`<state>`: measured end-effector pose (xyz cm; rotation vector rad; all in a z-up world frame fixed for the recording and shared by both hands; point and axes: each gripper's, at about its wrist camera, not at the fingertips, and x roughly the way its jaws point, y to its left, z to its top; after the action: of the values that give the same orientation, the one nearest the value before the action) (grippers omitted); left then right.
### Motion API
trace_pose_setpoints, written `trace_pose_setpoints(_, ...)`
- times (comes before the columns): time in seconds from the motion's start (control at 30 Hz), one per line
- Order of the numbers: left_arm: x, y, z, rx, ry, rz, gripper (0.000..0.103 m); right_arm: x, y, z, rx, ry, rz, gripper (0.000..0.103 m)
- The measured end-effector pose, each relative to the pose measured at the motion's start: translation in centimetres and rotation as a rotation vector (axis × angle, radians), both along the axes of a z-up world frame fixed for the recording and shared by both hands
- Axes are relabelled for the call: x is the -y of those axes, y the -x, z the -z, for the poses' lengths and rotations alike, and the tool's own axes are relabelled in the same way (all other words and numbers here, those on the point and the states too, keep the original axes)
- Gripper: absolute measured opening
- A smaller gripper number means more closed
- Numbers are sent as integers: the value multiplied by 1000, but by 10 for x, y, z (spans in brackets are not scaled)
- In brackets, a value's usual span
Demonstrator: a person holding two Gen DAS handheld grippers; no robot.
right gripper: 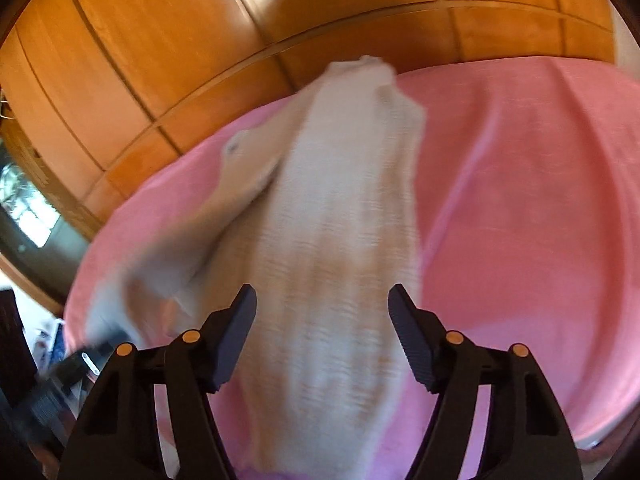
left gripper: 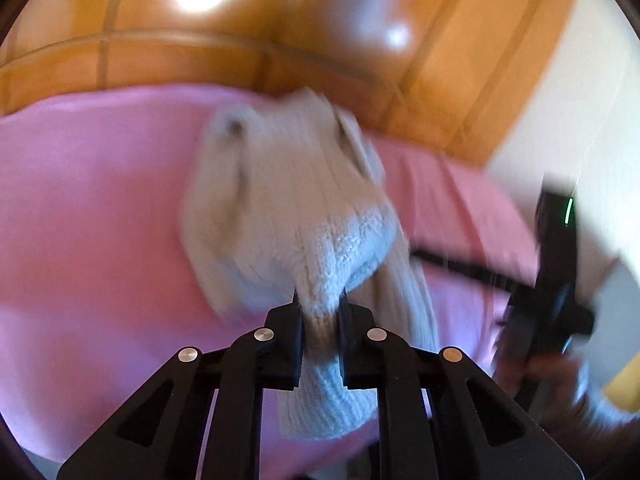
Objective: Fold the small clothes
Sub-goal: 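Close the left gripper on the sweater hem while the right gripper grasps the sweater, then lift and shake the sweater with both grippers to open it out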
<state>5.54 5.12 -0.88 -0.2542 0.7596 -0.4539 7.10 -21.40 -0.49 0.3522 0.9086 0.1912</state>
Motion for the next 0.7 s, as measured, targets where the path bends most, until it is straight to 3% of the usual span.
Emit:
trace_pose_setpoints(0.1,-44,-29,-24,39,36,-132,12,-18,-19,4,9,7,-38,69)
trace_pose_setpoints(0.2,-80,-64,-39,74,-16,-270,12,-24,-37,10,-2,23,-42,63)
trace_pose_setpoints(0.3,-110,-107,-44,66,-73,-391,12,-23,-54,17,-32,33,-61,37)
trace_pose_setpoints(0.33,-117,-121,-44,64,-111,-436,12,-23,-56,16,-36,32,-77,24)
trace_pose_setpoints(0.4,-132,-142,-44,45,-148,-496,12,-20,-56,11,-24,55,-86,16)
trace_pose_setpoints(0.43,-141,-158,-42,26,-170,-548,12,-18,-55,7,-16,97,-86,7)
trace_pose_setpoints(0.57,-167,-199,-30,-35,-244,-665,12,11,-48,-9,4,225,-66,6)
trace_pose_setpoints(0.7,-176,-221,-7,-114,-282,-708,15,68,-52,-25,6,398,58,6)
